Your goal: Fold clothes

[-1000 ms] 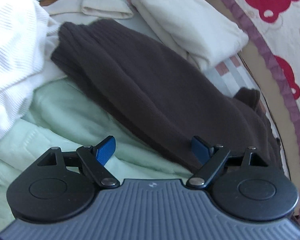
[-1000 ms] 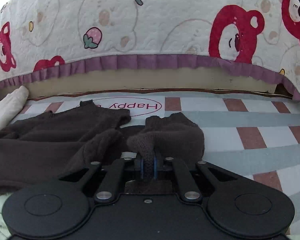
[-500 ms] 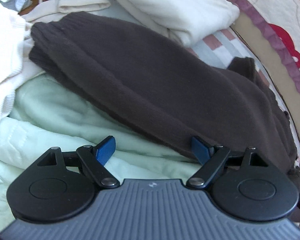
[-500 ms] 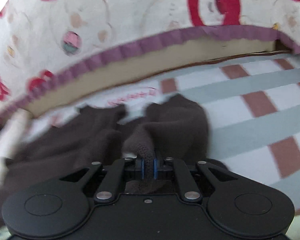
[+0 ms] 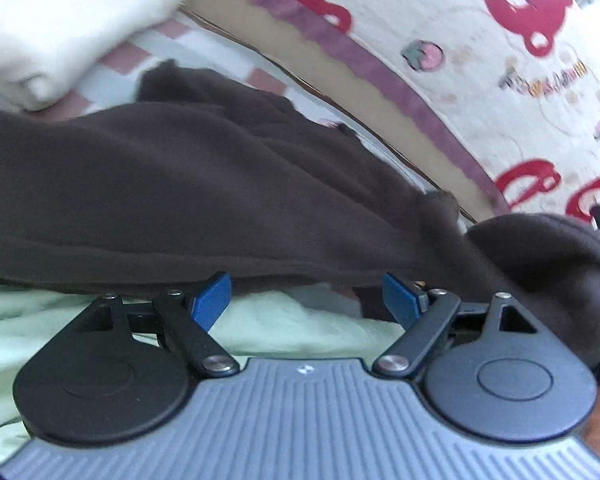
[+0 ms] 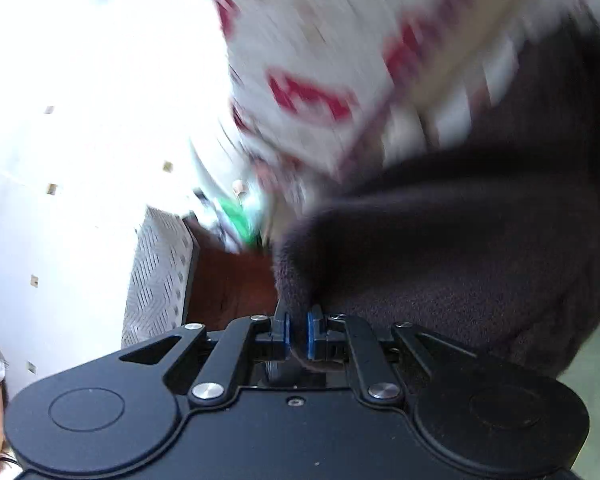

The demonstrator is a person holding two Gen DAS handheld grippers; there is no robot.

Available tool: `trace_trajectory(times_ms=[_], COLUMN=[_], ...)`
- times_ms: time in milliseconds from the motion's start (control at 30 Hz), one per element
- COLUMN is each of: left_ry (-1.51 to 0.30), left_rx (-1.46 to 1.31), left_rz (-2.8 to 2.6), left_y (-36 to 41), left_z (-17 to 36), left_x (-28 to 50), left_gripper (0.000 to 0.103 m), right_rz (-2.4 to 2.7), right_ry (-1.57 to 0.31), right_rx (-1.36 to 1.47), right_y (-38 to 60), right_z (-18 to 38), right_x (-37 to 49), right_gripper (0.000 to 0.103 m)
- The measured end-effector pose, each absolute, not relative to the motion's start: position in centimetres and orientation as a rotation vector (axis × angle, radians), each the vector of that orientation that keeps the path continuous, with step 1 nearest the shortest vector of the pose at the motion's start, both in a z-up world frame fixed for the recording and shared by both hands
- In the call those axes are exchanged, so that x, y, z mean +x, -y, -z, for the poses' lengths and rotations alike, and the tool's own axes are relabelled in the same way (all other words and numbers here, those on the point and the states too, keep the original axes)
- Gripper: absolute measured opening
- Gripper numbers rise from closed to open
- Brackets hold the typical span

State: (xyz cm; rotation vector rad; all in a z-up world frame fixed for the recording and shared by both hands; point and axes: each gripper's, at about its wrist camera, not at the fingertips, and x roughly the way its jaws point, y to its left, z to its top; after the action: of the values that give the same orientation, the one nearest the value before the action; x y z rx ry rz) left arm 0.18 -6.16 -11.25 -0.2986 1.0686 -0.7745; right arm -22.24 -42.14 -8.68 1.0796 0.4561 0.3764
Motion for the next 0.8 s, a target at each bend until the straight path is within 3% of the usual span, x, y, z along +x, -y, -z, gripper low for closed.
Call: trace_trajectory(times_ms=[33,100,233,300,367,467,633,767,800], left_ry=[-1.077,-1.102,-1.147,-1.165,-1.183,-1.213,-1.233,-1.193,-1.176], left_rx=[-0.3,-0.309,-0.317,-0.314,-0.309,-0.299,-0.178,0.053,0.112], left_rz=[0.781,0.774,0.737,0.732,0.741,0.787,0.861,0.849,0.847], left_y=[6.4,6.1,5.7,5.5,5.8,6.9,9.8,11.9,12.4], left_z=[11.4,12.1,13.4,14.0,14.5,15.2,16.1,17.5,17.9], left_x=[0.1,0.3,0.3,0.4,0.4,0.2,-0.5,-1.6,-2.0], left_gripper=[0.083,0.083,0.083,0.083,0.083,0.083,0.094,0.094,0.087], right_rz=[-0.377,-0.379,-0.383,-0.385,-0.386,-0.327,-0.196,-0.091,-0.065], right_ry=[-0.471,-0.502,-0.562,-0.591,-0.621,-0.655,-0.705,-0.743,-0.752], right_rx=[1.062,1.028,0.958,0.923,0.888,0.853,0.802,0.76,0.749], right_y=[41.7,40.7,38.8,37.8,36.8,37.2,38.8,40.1,40.4], right_z=[8.7,8.6,8.5,8.4,8.4,9.0,10.5,11.7,12.0], right_x=[-22.0,-21.6,-20.8,-20.4,-20.0,-18.8,-16.4,-14.5,-14.0], right_gripper=[0.016,0.039,0.044,0.06,0.066,0.068,0.068,0.068,0.068])
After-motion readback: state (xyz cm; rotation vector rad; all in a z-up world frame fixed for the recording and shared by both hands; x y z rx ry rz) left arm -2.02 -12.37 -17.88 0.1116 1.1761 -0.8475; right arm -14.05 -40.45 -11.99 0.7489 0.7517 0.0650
